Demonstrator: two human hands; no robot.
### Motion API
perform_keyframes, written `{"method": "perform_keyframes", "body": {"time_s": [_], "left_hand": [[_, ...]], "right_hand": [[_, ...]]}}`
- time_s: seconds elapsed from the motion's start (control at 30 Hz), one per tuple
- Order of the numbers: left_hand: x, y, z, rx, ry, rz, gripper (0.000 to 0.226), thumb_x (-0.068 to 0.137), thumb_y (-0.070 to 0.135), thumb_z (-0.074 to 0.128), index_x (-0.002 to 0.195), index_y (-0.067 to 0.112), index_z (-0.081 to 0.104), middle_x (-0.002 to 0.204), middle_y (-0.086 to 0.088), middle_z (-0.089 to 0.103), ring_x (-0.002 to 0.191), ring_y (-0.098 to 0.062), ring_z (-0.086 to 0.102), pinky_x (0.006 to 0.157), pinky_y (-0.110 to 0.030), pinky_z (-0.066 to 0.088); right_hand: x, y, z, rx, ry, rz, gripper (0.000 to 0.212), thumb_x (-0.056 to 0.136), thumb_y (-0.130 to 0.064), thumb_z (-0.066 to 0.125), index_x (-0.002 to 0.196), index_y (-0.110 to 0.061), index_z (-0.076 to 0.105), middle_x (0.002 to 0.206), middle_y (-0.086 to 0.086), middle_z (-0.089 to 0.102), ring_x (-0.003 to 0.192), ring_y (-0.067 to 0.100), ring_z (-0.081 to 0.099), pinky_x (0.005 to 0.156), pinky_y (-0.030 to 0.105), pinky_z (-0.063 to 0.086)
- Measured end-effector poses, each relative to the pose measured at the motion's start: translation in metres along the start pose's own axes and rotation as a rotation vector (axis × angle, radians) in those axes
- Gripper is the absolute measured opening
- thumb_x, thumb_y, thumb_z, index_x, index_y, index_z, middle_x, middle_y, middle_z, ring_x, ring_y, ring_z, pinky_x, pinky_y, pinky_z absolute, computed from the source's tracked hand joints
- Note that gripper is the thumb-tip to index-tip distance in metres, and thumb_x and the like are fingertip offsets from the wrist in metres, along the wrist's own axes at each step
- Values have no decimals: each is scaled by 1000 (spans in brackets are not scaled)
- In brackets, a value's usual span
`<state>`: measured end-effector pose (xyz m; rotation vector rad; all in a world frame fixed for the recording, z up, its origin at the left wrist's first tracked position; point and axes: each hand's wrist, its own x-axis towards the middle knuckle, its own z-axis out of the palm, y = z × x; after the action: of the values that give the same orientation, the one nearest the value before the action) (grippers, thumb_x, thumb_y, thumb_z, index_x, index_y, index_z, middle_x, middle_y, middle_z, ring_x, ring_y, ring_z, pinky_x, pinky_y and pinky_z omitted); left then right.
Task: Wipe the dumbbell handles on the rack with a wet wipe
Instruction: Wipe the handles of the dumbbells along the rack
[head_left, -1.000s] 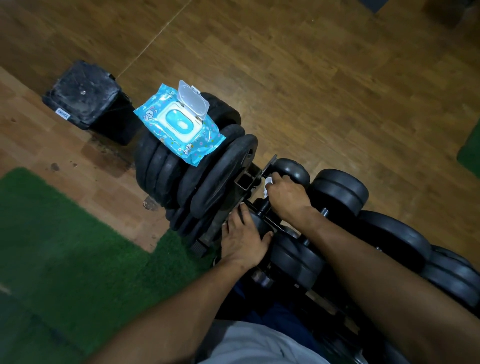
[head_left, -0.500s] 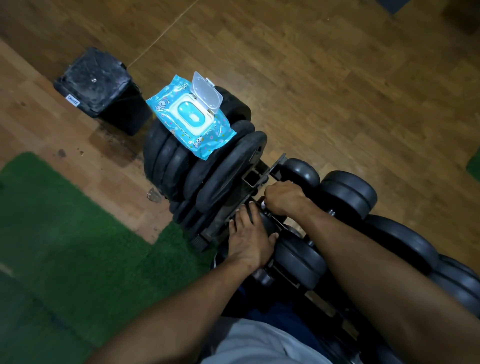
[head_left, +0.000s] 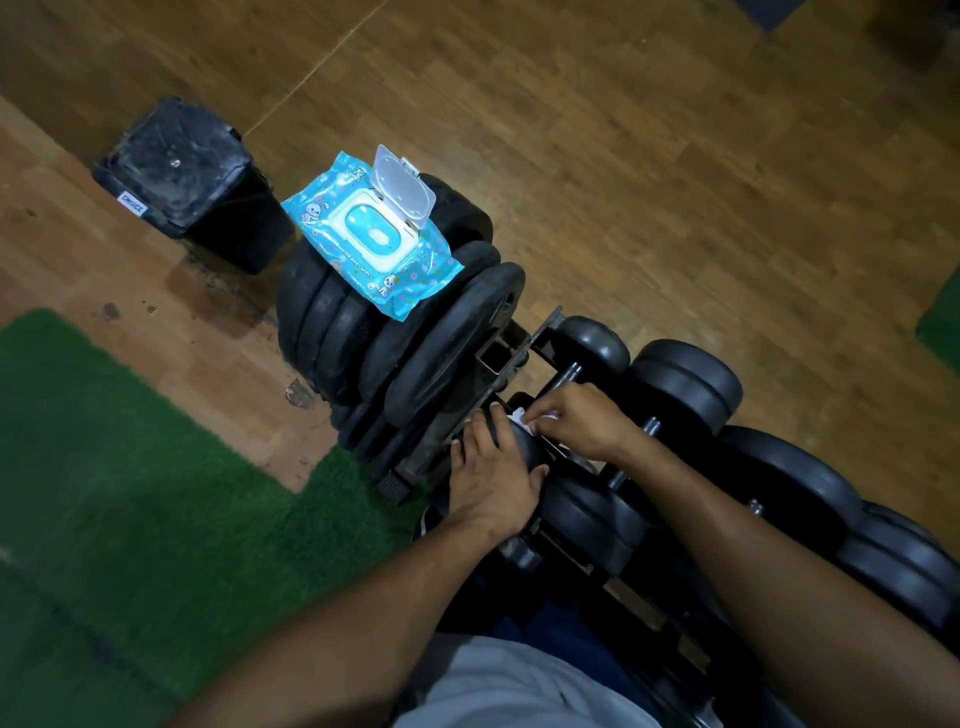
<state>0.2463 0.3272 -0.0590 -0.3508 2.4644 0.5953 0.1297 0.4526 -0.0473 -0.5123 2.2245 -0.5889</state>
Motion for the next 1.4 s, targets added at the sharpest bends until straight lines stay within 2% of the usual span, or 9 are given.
{"method": "perform_keyframes", "body": {"time_s": [0.13, 0.27, 0.43, 0.6, 0.83, 1.0, 1.1, 1.27, 1.4], "left_hand": [[1, -1, 2, 9, -1, 9, 102, 95, 61, 54, 160, 4, -2, 165, -25, 10, 153, -39, 16, 124, -52, 21], [2, -2, 3, 19, -1, 14, 102, 95, 61, 53, 160, 4, -2, 164, -26, 9, 153, -40, 17, 124, -52, 21], [1, -2, 2, 35, -4, 14, 103, 95, 63, 53, 160, 5, -2, 165, -25, 9, 153, -39, 19, 124, -52, 23], [1, -1, 2, 47, -13, 12, 104, 95, 63, 52, 160, 5, -4, 165, -25, 7, 153, -40, 18, 124, -52, 23], [2, -2, 3, 45, 2, 15, 104, 95, 63, 53, 160, 4, -2, 164, -26, 10, 152, -41, 22, 122, -51, 26], [1, -1, 2, 71, -1, 16, 103, 96, 64, 51, 159, 3, -3, 164, -26, 9, 152, -40, 21, 122, -51, 26], [2, -1, 3, 76, 5, 20, 103, 96, 65, 50, 159, 2, -2, 164, -27, 10, 151, -41, 22, 122, -51, 27], [1, -2, 2, 68, 2, 30, 103, 96, 64, 50, 159, 1, -2, 163, -28, 10, 151, -41, 21, 123, -51, 26], [1, -1, 2, 75, -6, 32, 104, 96, 64, 50, 159, 2, -3, 163, -28, 10, 151, -41, 22, 122, -51, 26]], "right_hand": [[-11, 19, 11, 234, 72, 241, 17, 87, -21, 66, 79, -30, 78, 94, -15, 75, 91, 1, 65, 81, 22, 50], [-10, 25, 27, 660, -11, 463, 15, 92, -2, 62, 87, -10, 74, 68, -8, 66, 62, 3, 59, 49, 11, 42], [0, 29, 33, 832, -41, 550, 21, 86, 2, 59, 72, -10, 69, 75, 9, 61, 75, 22, 55, 66, 28, 42], [9, 28, 37, 1338, 95, 686, 31, 87, 18, 43, 81, -8, 59, 77, 8, 53, 64, 13, 48, 52, 22, 52], [8, 32, 32, 1255, -4, 707, 22, 87, 17, 52, 81, 1, 65, 81, 14, 70, 78, 20, 70, 64, 25, 60], [22, 43, 22, 1465, 384, 719, 31, 90, 14, 48, 101, -12, 61, 102, 9, 61, 92, 19, 60, 81, 31, 56], [24, 42, 28, 1482, 442, 697, 40, 90, 13, 48, 123, -8, 59, 115, 10, 60, 102, 21, 58, 80, 29, 54], [8, 32, 43, 1346, 162, 701, 29, 90, 10, 54, 108, -12, 58, 90, 10, 64, 76, 17, 65, 60, 26, 54], [13, 31, 40, 1376, 410, 713, 25, 94, 7, 51, 104, -14, 61, 94, 6, 61, 80, 15, 61, 68, 27, 54]]}}
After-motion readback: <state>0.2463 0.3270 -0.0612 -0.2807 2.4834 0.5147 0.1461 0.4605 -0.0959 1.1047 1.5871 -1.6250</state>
